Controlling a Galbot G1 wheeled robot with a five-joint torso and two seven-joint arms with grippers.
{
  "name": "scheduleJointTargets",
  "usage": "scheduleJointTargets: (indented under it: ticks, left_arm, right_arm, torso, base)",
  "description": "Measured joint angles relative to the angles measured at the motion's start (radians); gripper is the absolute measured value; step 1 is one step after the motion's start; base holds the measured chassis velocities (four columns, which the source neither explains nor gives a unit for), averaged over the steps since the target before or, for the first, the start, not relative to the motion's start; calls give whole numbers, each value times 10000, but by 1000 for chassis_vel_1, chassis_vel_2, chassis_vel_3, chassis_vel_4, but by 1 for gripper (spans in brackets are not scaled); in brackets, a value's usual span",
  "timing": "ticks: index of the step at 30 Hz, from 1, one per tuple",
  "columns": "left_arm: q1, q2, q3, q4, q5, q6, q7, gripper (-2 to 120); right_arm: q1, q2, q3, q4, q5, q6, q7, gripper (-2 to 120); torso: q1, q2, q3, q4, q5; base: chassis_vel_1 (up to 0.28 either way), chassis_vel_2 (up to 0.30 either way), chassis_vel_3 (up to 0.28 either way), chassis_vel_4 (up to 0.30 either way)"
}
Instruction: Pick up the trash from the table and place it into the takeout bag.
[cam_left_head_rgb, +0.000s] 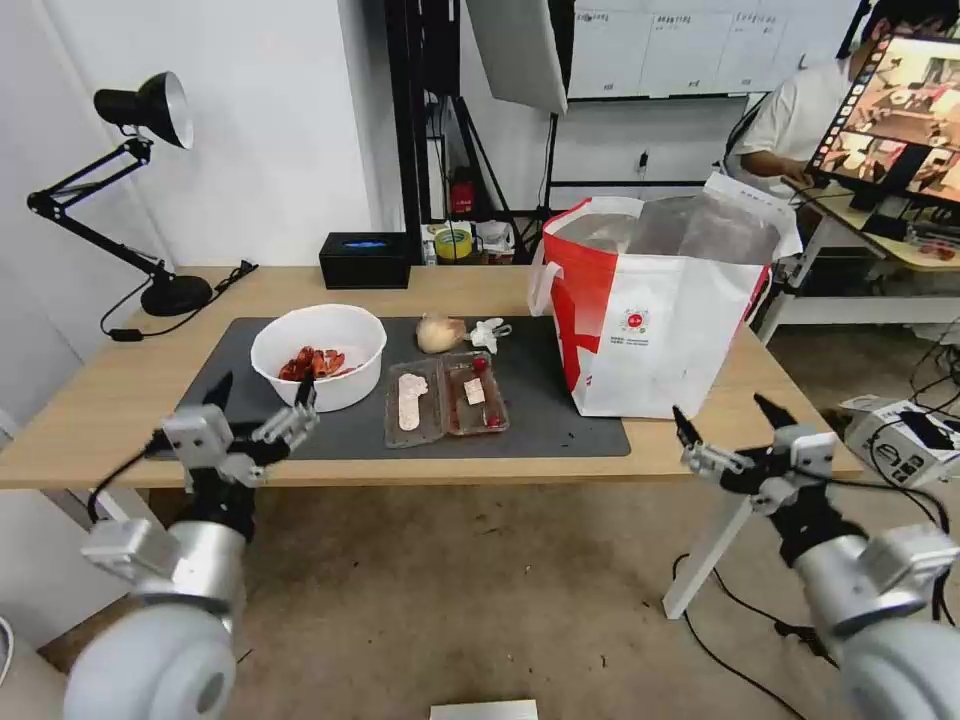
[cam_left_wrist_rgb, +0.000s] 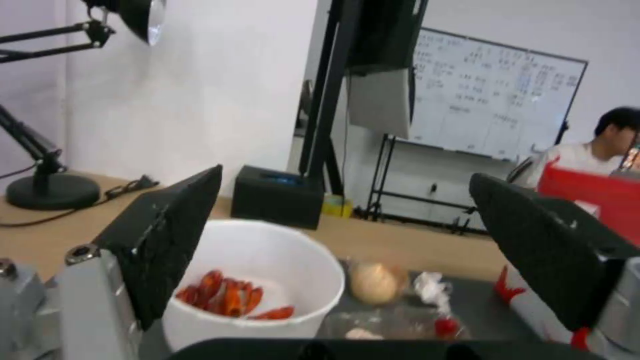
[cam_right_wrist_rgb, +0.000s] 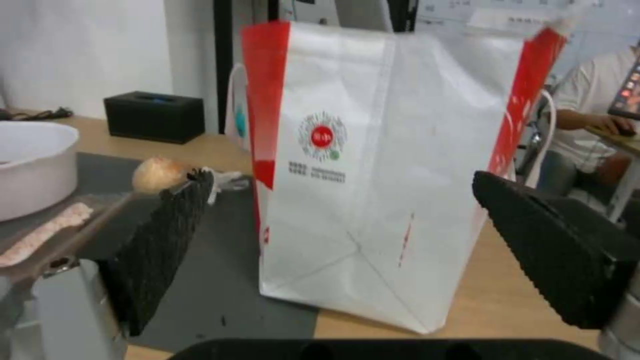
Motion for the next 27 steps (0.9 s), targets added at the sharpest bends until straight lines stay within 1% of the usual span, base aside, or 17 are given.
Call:
scheduleJointTargets:
  ticks: [1,2,4,10,11,13,14,15,16,17,18,19,20,21,23,24,27]
  left_arm:
    - [-116,106,-36,-61,-201,76,-78,100]
    - [-116,106,-36,-61,-201,76,-78,100]
    - [-157,150,-46,-76,-296,120,-120,100]
    - [-225,183,19,-62,-467,145,-234,100]
    - [-325,218,180,41,-707,156,-405,100]
    - [-699,323,887,538,-1659,225,-1062,100]
    - [-699,323,887,538,-1659,225,-1062,100]
    - [-864,367,1212,753,-2085,250,-1324,100]
    - [-990,411,1484,977,-2368,267,-1554,100]
    - [-1035,425,1608,1076,-2467,269,-1635,100]
    - [-1035,425,1608,1076,-2467,269,-1635,100]
    - [-1046,439,1660,1122,-2498,268,-1672,100]
    - [-1047,437,1689,1138,-2507,269,-1680,100]
    - [-1037,424,1694,1152,-2507,269,-1692,100]
    - [-1010,408,1691,1154,-2502,269,-1692,100]
    - [-980,395,1673,1154,-2486,268,-1690,100]
    - [-928,380,1651,1145,-2440,264,-1672,100]
  right_arm:
    - [133,-367,192,99,432,-230,44,100]
    - [133,-367,192,99,432,-230,44,100]
    - [254,-698,371,194,810,-423,84,100]
    - [276,-775,410,210,911,-489,96,100]
    - [284,-774,399,208,920,-489,96,100]
    - [430,-738,67,11,997,-389,66,100]
    - [430,-738,67,11,997,-389,66,100]
    - [465,-724,-100,-57,1040,-376,32,100]
    - [564,-681,-302,-187,1042,-263,5,100]
    - [664,-585,-644,-406,1045,-99,-80,100]
    - [664,-585,-644,-406,1045,-99,-80,100]
    - [712,-513,-895,-590,1054,-4,-146,100]
    - [750,-489,-977,-648,1049,69,-174,100]
    - [752,-472,-1025,-680,1044,107,-196,100]
    - [746,-456,-1042,-689,1033,138,-211,100]
    - [731,-441,-1049,-693,1023,158,-224,100]
    - [707,-424,-1052,-695,1003,193,-250,100]
  torso:
    - [0,0,0,-2,3]
    - [0,0,0,-2,3]
    - [0,0,0,3,-5]
    - [0,1,0,1,1]
    - [-1,1,0,2,4]
    - [-1,1,-1,-2,-10]
    - [-1,1,-1,-2,-10]
    - [0,0,1,1,8]
    - [2,0,0,-4,-7]
    - [0,-2,-1,-2,-12]
    - [0,-2,-1,-2,-12]
    - [1,-3,1,-2,13]
    - [2,-3,1,2,10]
    - [0,-2,0,2,-5]
    - [-1,-2,-1,2,-5]
    - [-1,-2,0,0,3]
    - [-1,-1,-1,0,-3]
  base:
    - [0,0,0,0]
    - [0,0,0,0]
    - [0,0,0,0]
    - [0,0,0,0]
    - [0,0,0,0]
    - [0,0,0,0]
    - [0,0,0,0]
    - [0,0,0,0]
    - [0,0,0,0]
    - [0,0,0,0]
    - [0,0,0,0]
    - [0,0,0,0]
    - [0,0,0,0]
    - [0,0,0,0]
    - [0,0,0,0]
    - [0,0,0,0]
    - [0,0,0,0]
